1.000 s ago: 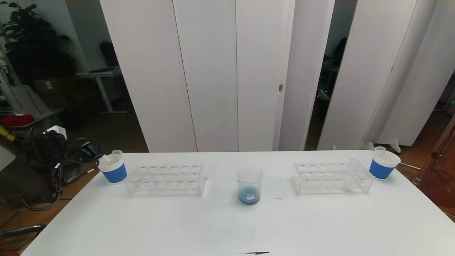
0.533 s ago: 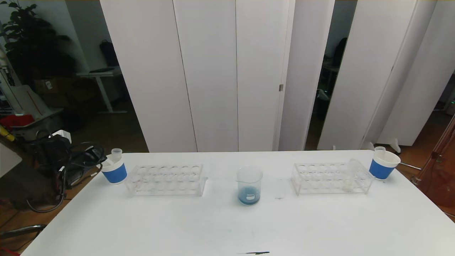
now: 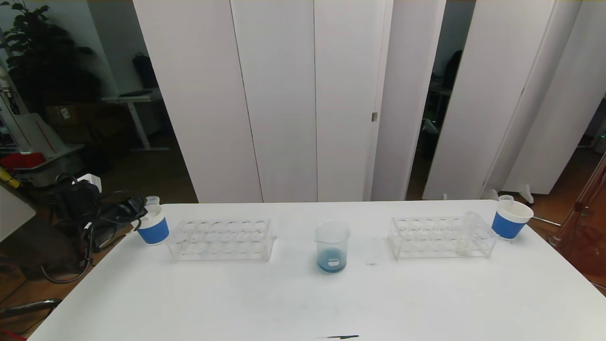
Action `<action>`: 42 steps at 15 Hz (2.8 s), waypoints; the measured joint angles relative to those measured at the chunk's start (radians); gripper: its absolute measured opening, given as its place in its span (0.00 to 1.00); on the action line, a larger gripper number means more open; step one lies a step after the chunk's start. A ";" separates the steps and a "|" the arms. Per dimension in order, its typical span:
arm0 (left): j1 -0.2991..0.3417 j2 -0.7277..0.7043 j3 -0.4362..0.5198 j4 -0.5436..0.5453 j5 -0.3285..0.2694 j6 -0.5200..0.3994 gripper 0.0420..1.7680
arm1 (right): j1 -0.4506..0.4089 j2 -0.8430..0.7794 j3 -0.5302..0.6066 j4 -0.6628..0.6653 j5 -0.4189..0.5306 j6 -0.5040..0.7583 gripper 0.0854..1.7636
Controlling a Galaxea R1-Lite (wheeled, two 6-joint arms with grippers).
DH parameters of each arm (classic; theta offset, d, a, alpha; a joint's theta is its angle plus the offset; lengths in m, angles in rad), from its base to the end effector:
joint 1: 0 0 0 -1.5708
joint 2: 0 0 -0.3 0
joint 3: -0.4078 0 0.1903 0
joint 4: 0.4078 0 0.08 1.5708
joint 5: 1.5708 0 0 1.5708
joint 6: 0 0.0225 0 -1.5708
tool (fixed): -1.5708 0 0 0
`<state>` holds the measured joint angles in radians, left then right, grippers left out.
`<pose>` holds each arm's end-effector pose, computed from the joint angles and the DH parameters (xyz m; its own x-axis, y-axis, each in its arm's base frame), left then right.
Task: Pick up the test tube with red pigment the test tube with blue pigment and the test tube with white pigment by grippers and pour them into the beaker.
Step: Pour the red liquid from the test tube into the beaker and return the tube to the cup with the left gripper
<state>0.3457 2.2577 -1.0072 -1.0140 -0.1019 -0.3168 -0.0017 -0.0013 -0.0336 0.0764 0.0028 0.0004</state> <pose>0.3926 0.1390 0.0659 0.9444 0.2320 -0.2331 -0.3006 0.8965 -0.3255 -0.0256 0.0001 0.0769 0.9991 0.0011 -0.0415 -0.0011 1.0000 0.0005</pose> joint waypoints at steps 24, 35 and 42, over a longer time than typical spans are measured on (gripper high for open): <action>-0.068 -0.852 0.415 0.285 -0.022 0.193 0.99 | 0.000 0.000 0.000 0.000 0.000 0.000 0.99; -0.281 -1.726 0.817 0.808 0.045 0.309 0.99 | 0.000 0.000 0.000 0.000 0.000 0.000 0.99; -0.303 -2.006 0.994 0.850 0.074 0.379 0.99 | 0.000 0.000 0.000 0.000 0.000 0.000 0.99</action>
<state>0.0423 0.2519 -0.0128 -0.1638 -0.0274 0.0626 -0.0013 -0.0013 -0.0336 0.0760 0.0023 0.0009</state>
